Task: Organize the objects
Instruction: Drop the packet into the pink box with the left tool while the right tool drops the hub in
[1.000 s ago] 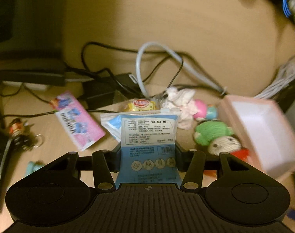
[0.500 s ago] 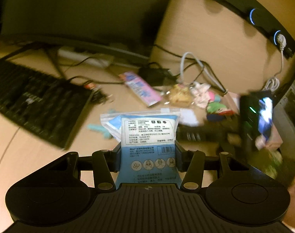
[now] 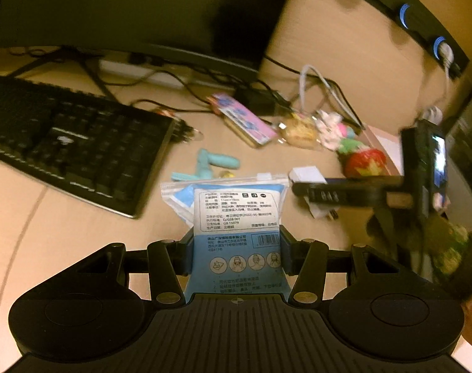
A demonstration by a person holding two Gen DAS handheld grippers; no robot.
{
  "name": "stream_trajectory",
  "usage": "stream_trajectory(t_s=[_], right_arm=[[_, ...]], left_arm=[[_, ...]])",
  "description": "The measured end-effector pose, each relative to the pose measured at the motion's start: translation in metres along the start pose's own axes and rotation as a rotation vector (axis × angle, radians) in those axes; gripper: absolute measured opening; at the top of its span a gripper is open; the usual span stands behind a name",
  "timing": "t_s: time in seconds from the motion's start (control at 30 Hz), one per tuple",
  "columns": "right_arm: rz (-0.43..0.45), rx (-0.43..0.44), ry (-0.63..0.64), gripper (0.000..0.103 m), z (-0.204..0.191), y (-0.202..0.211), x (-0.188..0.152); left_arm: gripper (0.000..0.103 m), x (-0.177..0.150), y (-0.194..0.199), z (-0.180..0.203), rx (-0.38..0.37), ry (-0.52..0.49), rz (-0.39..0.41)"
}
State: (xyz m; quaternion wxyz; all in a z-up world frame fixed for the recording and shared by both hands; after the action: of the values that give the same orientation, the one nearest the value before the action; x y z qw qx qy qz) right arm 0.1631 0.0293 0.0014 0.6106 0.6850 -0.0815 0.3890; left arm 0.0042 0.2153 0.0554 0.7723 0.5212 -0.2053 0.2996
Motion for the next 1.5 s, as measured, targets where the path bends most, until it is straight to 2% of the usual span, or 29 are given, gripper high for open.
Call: stream_trajectory(t_s=[0.2,0.33,0.43,0.6,0.7,0.8,0.87,1.0,1.07,1.1,1.13,1.17,1.2,1.27,1.37,1.43,1.5], right_arm=[[0.009,-0.061,-0.018,0.047,0.025,0.066,-0.047],[0.089,-0.174,0.043,0.047,0.048,0.114,-0.071],[0.144,-0.232,0.071,0.047,0.066,0.141,-0.085],[0.219,-0.251,0.067,0.047,0.093,0.181,-0.099],[0.230,-0.247,0.044,0.047,0.111,0.197,-0.110],[0.190,-0.224,-0.047,0.047,0.134,0.204,-0.128],[0.161,-0.191,-0.100,0.047,0.147,0.205,-0.142],[0.160,-0.182,-0.131,0.047,0.162,0.208,-0.158],[0.166,-0.176,-0.153,0.047,0.171,0.209,-0.161],[0.170,-0.175,-0.160,0.047,0.174,0.209,-0.161],[0.173,-0.176,-0.165,0.047,0.177,0.208,-0.161],[0.175,-0.178,-0.170,0.047,0.181,0.207,-0.160],[0.178,-0.180,-0.174,0.047,0.185,0.208,-0.159],[0.184,-0.186,-0.180,0.047,0.189,0.205,-0.158],[0.190,-0.192,-0.189,0.047,0.198,0.197,-0.155],[0.192,-0.198,-0.181,0.047,0.200,0.190,-0.149],[0.200,-0.201,-0.167,0.047,0.201,0.183,-0.140]], left_arm=[[0.055,-0.011,-0.016,0.029,-0.096,-0.065,-0.049],[0.055,-0.020,-0.025,0.049,-0.137,-0.075,-0.065],[0.055,-0.025,-0.032,0.067,-0.133,-0.077,-0.071],[0.055,-0.029,-0.044,0.099,-0.143,-0.083,-0.080],[0.055,-0.025,-0.055,0.124,-0.174,-0.092,-0.078],[0.055,-0.007,-0.064,0.158,-0.237,-0.077,-0.052],[0.055,0.014,-0.074,0.185,-0.253,-0.095,-0.020],[0.056,0.066,-0.117,0.241,-0.297,-0.062,0.040],[0.056,0.088,-0.146,0.265,-0.311,-0.015,0.096],[0.057,0.095,-0.162,0.274,-0.292,-0.011,0.108],[0.057,0.099,-0.183,0.282,-0.227,-0.036,0.089],[0.057,0.097,-0.208,0.290,-0.131,-0.085,0.025],[0.057,0.093,-0.226,0.295,-0.088,-0.114,-0.030],[0.057,0.083,-0.242,0.293,-0.094,-0.088,-0.071],[0.057,0.077,-0.238,0.285,-0.127,-0.019,-0.011],[0.057,0.077,-0.234,0.284,-0.148,-0.048,-0.002],[0.057,0.077,-0.239,0.293,-0.118,-0.156,-0.054]])
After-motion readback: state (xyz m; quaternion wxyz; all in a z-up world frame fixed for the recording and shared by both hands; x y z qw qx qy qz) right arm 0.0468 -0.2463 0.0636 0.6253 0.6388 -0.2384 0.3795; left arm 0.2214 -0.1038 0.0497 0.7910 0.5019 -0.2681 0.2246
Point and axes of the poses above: each gripper's, at about its wrist camera, not at the fingertips, and y roughly against the way its jaws point, z to its right, x to its top, the point moved 4 cm from there along -y, roughly the way its jaws point, and after that the axes turned 6 degrees about -x, right-handed, at the moved point
